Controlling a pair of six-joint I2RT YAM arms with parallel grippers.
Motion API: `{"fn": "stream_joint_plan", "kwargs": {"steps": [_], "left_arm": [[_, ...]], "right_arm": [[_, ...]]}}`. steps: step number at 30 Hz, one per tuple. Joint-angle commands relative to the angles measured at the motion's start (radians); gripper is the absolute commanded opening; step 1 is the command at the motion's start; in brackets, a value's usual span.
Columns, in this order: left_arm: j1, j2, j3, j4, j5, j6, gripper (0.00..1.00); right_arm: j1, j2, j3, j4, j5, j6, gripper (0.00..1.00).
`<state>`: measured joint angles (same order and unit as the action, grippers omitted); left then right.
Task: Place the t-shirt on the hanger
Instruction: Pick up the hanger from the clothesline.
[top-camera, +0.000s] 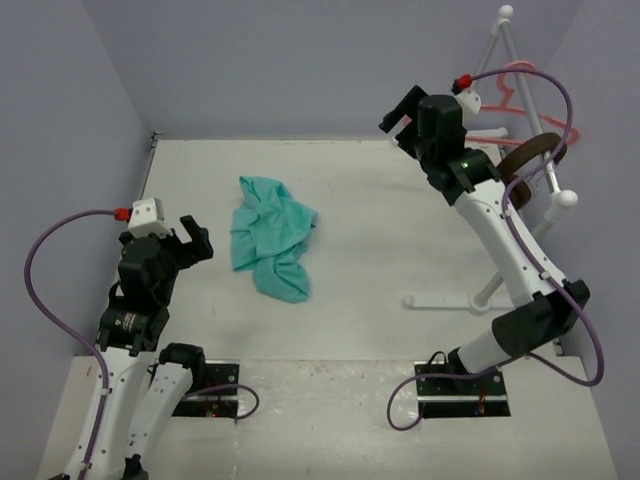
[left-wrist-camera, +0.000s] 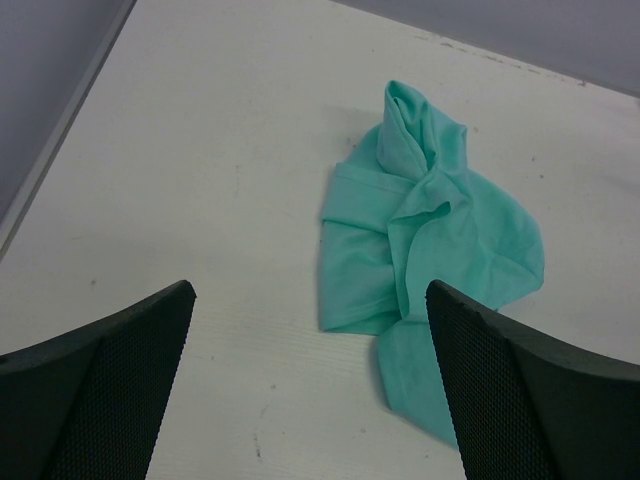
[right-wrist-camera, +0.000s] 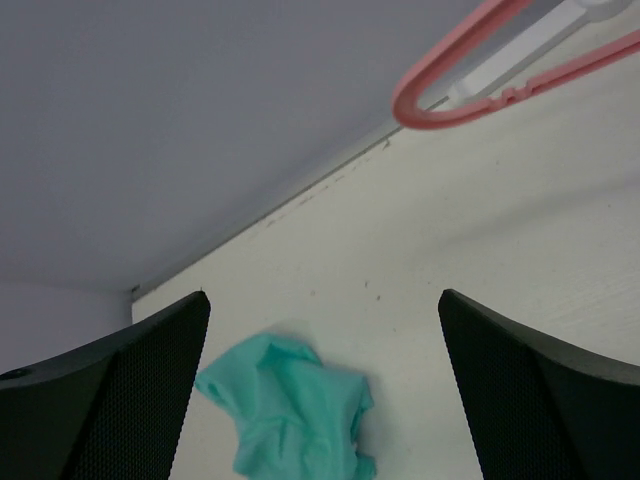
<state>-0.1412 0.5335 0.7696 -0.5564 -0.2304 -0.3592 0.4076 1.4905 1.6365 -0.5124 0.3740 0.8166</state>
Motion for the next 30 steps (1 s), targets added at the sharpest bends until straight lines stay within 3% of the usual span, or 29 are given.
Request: {"fn": "stream_joint_plan", "kwargs": {"steps": [1,5,7,17,25,30], "left_arm": [[-0.005,0.009,-0.007,0.04,0.012,-0.007,1.0],[-0.005,0.006,-0.009,0.041,0.019,-0.004,1.0],[-0.005,0.003,-0.009,0.043,0.022,-0.004,1.0],[-0.006,-0.017,-0.012,0.046,0.029,-0.001,1.0],[-0.009,-0.029,-0.013,0.05,0.04,0.0,1.0],[-0.012,-0.047,-0.016,0.053,0.042,0.0,1.0]], "right_arm": [[0.0,0.157,0.227,-0.144,0.329,0.114,0.99],[0.002,0.344,0.497,-0.36,0.478,0.23,0.99],[0.0,0.392,0.58,-0.386,0.556,0.215,0.99],[-0.064,0.522,0.727,-0.377,0.625,0.159,0.99],[-0.111,0.609,0.729,-0.289,0.637,0.111,0.99],[-0.12,0.648,0.714,-0.174,0.703,-0.02,0.98]]}}
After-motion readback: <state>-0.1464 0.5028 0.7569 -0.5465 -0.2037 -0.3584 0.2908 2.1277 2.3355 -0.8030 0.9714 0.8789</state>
